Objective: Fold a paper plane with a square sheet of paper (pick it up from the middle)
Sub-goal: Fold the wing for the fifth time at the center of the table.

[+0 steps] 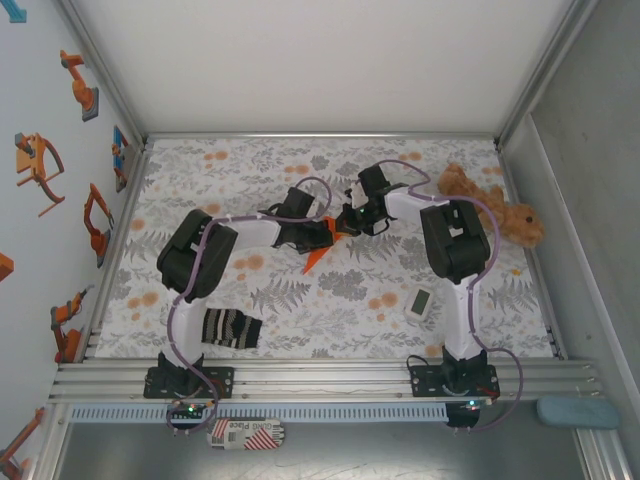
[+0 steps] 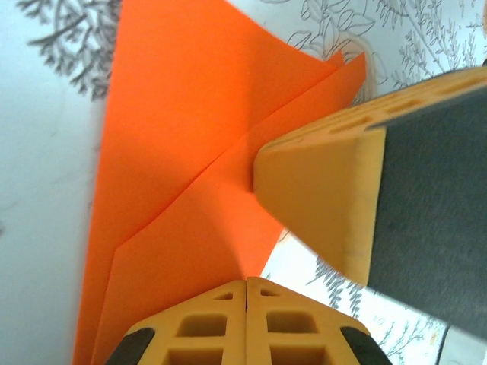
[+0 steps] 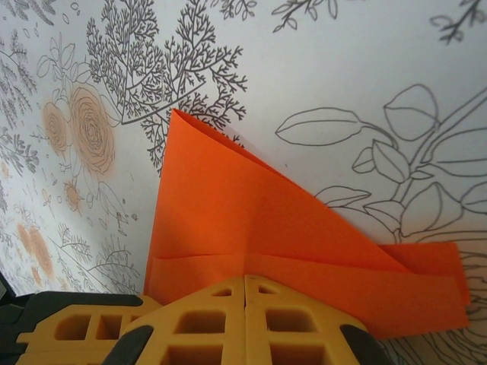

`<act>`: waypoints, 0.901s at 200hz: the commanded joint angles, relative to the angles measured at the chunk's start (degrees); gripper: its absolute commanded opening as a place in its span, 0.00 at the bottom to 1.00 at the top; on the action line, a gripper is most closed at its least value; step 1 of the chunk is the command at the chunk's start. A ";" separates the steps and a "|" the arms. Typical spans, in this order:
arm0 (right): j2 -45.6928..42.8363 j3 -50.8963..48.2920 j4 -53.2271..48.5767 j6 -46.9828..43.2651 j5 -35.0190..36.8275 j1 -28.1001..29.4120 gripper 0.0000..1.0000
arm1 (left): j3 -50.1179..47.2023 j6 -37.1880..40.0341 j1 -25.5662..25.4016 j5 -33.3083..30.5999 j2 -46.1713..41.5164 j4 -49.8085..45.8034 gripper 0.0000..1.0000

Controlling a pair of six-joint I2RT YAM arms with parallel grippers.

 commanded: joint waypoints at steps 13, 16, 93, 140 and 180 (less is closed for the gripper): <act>3.08 0.52 -4.47 -2.05 5.87 0.11 0.00 | -8.18 1.79 -1.09 -3.00 -6.68 -9.05 0.01; 3.01 0.58 -4.48 -2.08 5.91 0.16 0.00 | -8.84 1.79 -1.16 -3.11 -7.38 -9.21 0.01; -7.55 3.13 -5.97 -3.04 0.50 1.60 0.04 | -12.36 2.71 -0.43 -10.95 -25.22 -16.21 0.21; -15.64 1.00 -9.80 1.59 14.24 4.62 0.29 | -13.72 4.06 4.02 -20.62 -34.86 -21.10 0.65; -18.38 -1.12 -12.29 10.51 27.40 9.42 0.53 | -18.62 4.27 9.06 -26.55 -42.04 -21.36 0.92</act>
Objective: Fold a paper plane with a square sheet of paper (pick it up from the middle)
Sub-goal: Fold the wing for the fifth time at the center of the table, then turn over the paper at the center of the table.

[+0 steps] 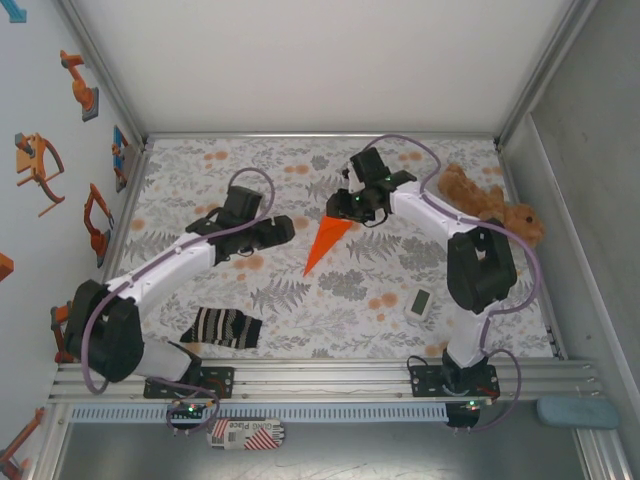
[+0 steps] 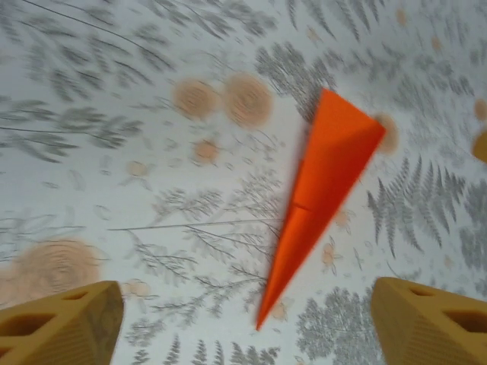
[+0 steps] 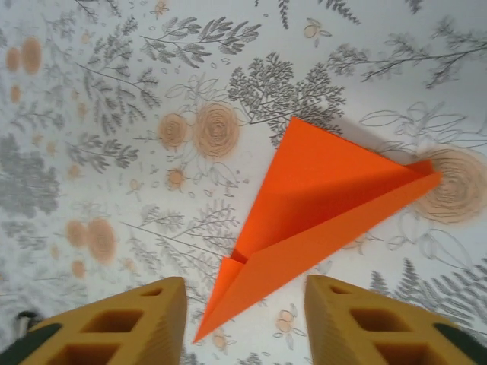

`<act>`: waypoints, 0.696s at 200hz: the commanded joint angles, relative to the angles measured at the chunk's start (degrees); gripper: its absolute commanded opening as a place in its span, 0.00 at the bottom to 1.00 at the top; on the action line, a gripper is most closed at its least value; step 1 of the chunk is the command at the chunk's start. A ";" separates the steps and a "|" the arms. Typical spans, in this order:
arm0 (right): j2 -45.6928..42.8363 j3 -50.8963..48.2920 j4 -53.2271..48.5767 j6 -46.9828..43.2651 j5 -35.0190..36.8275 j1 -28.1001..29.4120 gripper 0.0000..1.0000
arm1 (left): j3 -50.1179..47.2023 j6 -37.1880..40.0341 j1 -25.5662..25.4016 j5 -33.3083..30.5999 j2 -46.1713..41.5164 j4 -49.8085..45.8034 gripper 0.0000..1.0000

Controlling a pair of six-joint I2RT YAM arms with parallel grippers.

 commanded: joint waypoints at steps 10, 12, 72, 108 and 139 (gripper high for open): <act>-0.68 -1.95 -3.43 9.09 11.90 3.94 0.58 | -3.81 0.52 3.53 -6.81 -4.73 -2.82 0.99; -0.66 -1.88 -3.44 9.68 12.24 4.20 0.59 | -4.00 0.55 3.73 -7.10 -4.86 -2.77 0.99; 5.19 1.07 -3.93 24.11 21.16 9.59 0.57 | -8.90 0.46 7.31 -9.20 -8.04 -0.55 0.96; 8.08 2.26 -3.95 28.80 23.52 10.72 0.55 | -9.24 -0.05 8.54 -6.01 -7.22 -0.79 0.96; 9.37 1.80 -3.62 31.22 24.87 10.83 0.49 | -9.33 0.51 8.54 -3.94 -5.97 -0.15 0.96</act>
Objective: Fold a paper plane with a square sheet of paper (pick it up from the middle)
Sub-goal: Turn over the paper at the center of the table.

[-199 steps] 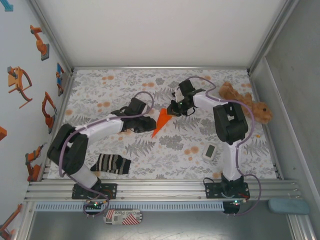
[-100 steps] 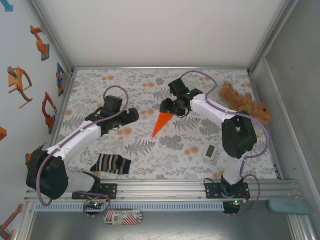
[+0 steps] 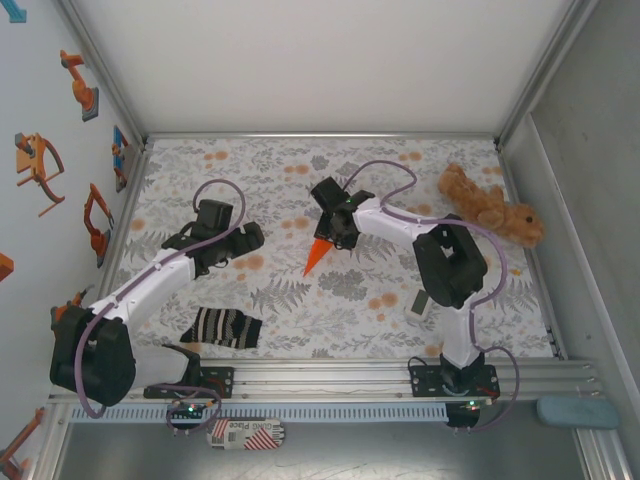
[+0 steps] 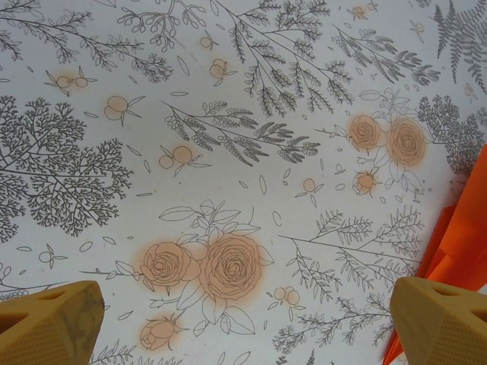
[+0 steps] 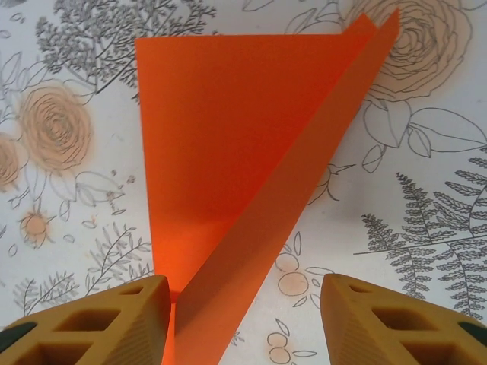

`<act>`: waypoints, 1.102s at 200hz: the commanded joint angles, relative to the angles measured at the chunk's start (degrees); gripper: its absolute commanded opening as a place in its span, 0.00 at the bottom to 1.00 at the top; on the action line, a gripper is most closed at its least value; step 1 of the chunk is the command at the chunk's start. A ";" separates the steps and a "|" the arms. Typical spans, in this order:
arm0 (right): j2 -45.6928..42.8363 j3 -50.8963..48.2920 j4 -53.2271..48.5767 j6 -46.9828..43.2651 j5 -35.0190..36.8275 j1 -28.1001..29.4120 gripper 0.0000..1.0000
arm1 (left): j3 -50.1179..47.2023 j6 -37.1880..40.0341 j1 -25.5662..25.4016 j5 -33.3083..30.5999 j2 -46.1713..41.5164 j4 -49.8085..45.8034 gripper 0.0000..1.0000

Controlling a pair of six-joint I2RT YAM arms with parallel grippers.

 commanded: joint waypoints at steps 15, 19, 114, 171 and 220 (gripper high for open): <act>0.72 1.56 -1.57 5.27 4.95 0.60 0.47 | -0.18 0.88 0.26 2.16 1.07 -0.08 0.96; 0.50 1.46 -1.59 5.36 5.19 0.60 0.47 | -0.10 0.93 0.21 2.08 1.10 -0.18 0.96; -1.46 -0.27 -0.41 6.37 2.89 0.60 0.05 | 0.98 0.98 1.21 3.29 2.38 -0.09 0.96; -7.98 -2.99 9.02 -4.16 -0.08 0.60 0.00 | -1.28 -1.06 5.35 6.95 0.45 1.59 0.96; -8.77 -2.30 21.77 -16.49 -19.74 0.60 0.00 | -5.06 -5.79 9.53 10.90 -2.40 5.76 0.96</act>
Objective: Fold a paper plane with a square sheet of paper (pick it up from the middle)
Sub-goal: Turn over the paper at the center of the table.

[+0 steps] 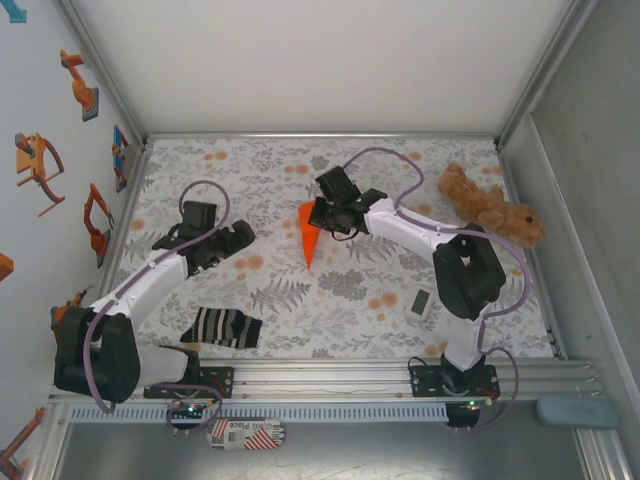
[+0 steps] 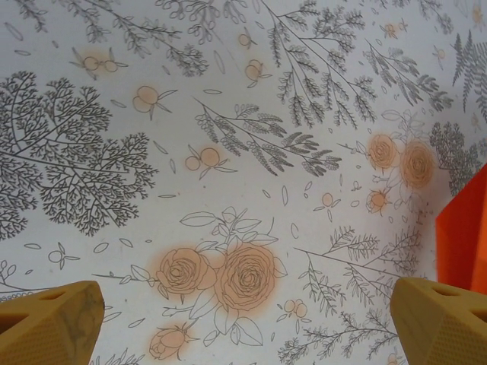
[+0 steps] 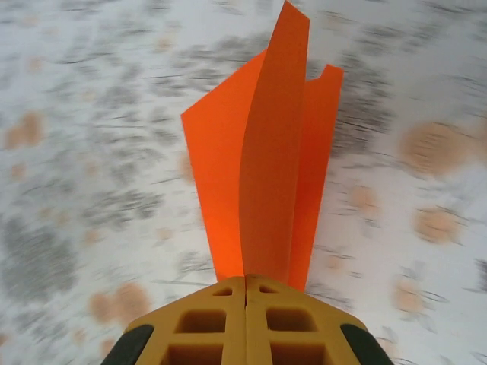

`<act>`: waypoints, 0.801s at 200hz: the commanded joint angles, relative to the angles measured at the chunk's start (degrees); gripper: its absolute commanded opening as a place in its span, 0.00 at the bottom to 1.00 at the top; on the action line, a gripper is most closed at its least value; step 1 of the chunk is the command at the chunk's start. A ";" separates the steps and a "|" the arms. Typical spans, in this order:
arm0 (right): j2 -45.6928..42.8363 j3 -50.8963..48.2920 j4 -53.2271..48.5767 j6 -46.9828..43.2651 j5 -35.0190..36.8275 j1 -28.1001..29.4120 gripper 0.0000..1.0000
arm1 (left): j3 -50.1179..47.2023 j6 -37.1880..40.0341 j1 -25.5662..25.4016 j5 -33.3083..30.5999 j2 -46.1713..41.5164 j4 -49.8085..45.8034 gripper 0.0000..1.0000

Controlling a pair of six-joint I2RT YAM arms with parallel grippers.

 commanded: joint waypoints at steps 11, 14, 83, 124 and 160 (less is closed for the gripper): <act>0.36 0.77 8.60 -8.85 -14.54 0.41 0.00 | -2.53 -4.56 1.92 3.41 -2.90 3.52 0.96; 0.69 0.89 8.85 -9.21 -15.51 0.40 0.00 | -2.66 -4.78 2.04 3.46 -3.10 3.72 0.96; 7.04 -3.51 14.39 -10.81 -25.88 -0.91 0.00 | -4.78 -8.90 1.86 7.44 -1.44 8.31 0.97; 9.00 -8.75 19.29 -10.47 -27.72 -3.25 0.00 | -5.54 -11.14 -0.99 9.09 2.25 11.23 0.96; 8.84 -11.86 20.61 -10.56 -27.79 -5.25 0.00 | -5.08 -11.86 -4.19 9.11 4.99 13.14 0.86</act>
